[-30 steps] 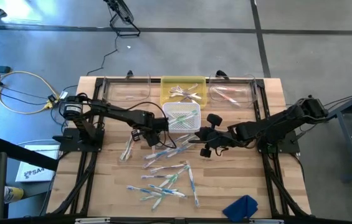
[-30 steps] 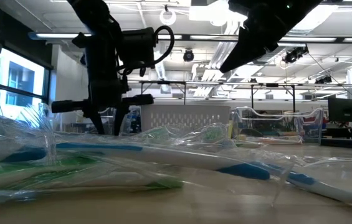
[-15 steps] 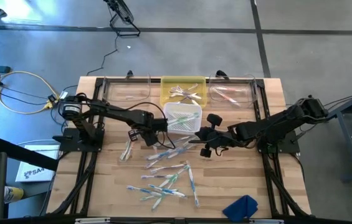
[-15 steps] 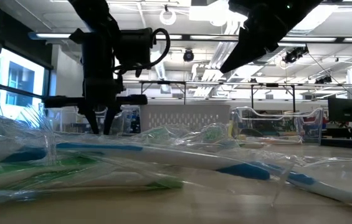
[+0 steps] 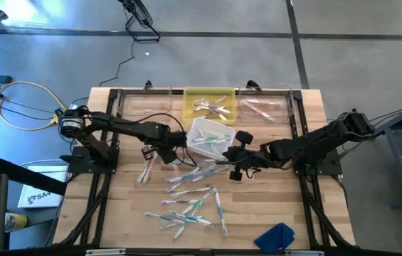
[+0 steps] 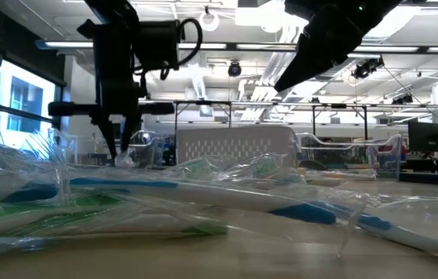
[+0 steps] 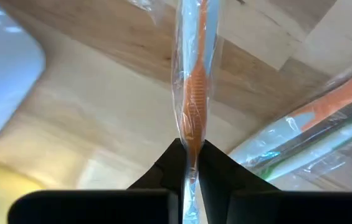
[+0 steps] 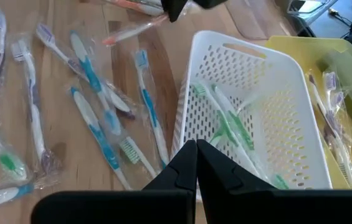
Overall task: Pick & Place Toothbrushes
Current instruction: Put the orange toothbrush into the right transparent bin
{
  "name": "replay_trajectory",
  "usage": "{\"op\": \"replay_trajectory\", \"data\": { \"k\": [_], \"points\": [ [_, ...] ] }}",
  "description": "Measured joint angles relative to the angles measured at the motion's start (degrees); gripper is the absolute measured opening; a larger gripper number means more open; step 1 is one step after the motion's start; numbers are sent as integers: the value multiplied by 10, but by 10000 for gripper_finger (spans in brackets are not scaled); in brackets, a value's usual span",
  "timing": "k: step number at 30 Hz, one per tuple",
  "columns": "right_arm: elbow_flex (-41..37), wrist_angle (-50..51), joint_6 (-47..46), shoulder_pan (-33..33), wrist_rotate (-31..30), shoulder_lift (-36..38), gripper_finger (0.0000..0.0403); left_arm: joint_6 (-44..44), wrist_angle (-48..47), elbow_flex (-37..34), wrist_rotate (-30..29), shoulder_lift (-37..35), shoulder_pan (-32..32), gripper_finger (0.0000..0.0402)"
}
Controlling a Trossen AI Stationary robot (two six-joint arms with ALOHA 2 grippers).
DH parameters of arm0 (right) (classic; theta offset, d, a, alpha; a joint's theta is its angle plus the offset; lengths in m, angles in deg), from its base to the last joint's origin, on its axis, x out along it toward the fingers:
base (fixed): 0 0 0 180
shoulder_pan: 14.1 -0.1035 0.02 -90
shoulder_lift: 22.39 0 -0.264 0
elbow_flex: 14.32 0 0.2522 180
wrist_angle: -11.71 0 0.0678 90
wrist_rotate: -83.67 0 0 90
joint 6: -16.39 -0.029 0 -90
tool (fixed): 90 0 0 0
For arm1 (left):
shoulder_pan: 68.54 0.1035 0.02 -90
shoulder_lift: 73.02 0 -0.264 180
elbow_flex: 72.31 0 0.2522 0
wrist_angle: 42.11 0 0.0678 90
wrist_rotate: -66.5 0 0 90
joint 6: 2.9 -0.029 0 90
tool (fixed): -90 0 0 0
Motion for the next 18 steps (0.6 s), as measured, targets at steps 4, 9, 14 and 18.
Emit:
{"op": "replay_trajectory", "data": {
  "k": [4, 9, 14, 18],
  "points": [
    [0, -4, 10, 0, -1, 0, 2, 22, -2, 0, 0, -17, 0, 24],
    [0, -10, 13, 0, 0, 0, 2, 29, -7, 1, 0, -38, 0, 19],
    [0, -10, 13, 0, 0, 0, 2, 59, -15, 7, 3, -59, 0, 21],
    [0, -19, 14, 0, 27, 1, 2, 112, -32, 40, 25, -68, 0, 21]
  ]
}}
